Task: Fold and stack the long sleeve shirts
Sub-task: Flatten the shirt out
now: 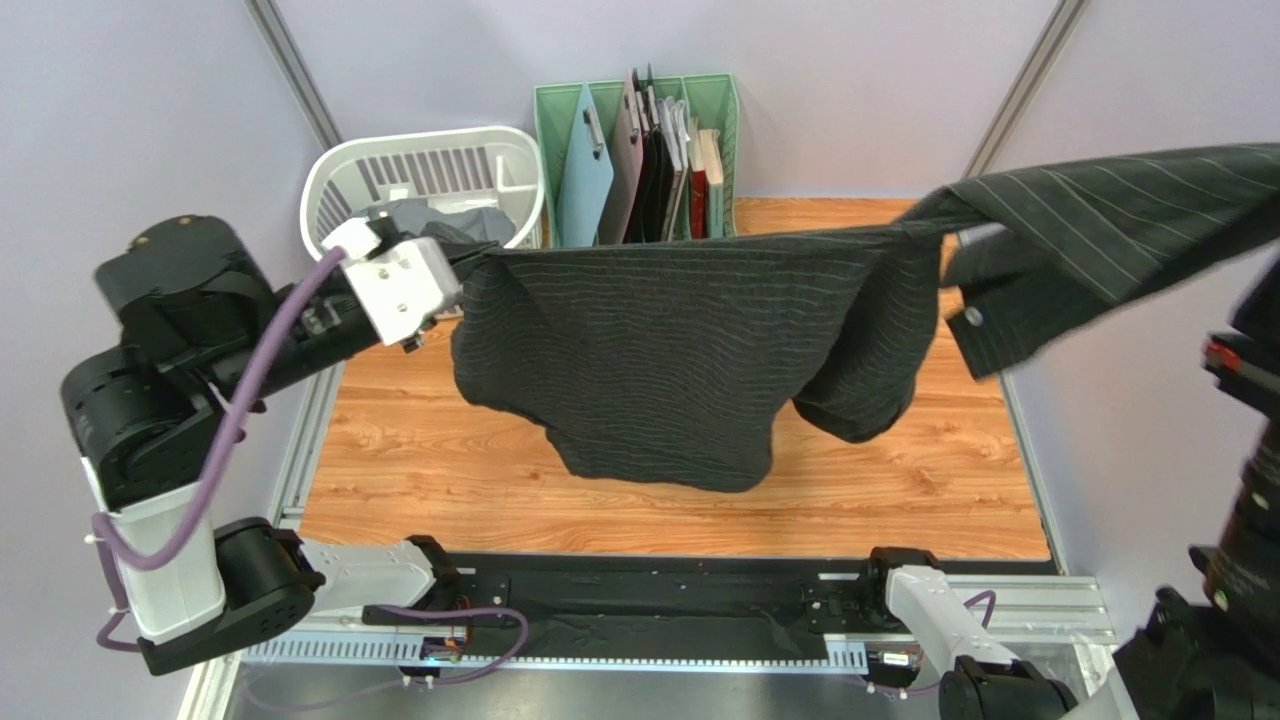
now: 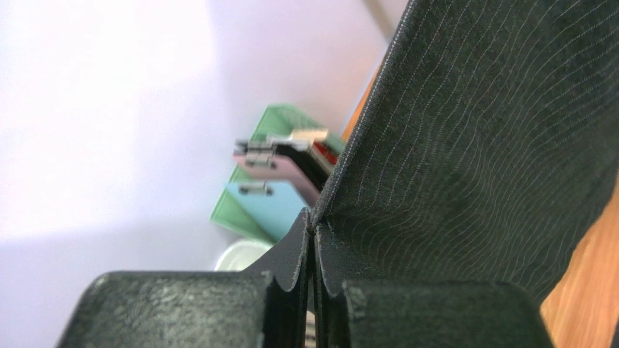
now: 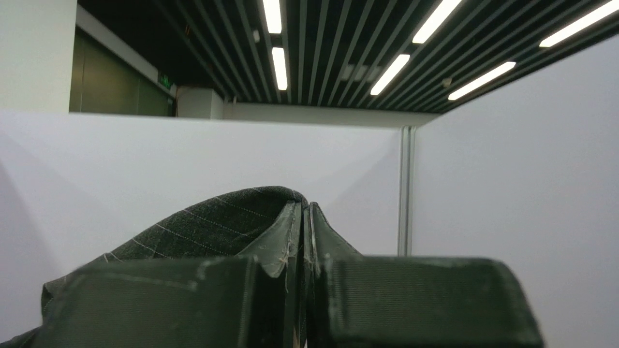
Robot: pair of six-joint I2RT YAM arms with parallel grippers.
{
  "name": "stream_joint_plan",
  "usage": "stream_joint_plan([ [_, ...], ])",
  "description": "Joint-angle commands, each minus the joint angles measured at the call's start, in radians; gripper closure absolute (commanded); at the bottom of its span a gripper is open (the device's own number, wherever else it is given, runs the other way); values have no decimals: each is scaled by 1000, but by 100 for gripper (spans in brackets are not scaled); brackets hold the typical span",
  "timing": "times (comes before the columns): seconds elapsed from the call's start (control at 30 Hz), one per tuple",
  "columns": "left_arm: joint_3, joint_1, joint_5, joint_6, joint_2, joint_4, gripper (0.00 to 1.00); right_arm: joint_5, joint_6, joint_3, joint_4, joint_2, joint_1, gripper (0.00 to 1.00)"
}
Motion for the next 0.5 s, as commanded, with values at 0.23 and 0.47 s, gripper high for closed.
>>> stream_joint_plan([
  [0.23,14,-45,-83,-61,66,-13,100,97,-171,-60,249,96,-6,100],
  [0.47,-437,290,-13,-113,54,87,100,-155,-78,-177,93,318,26,100],
])
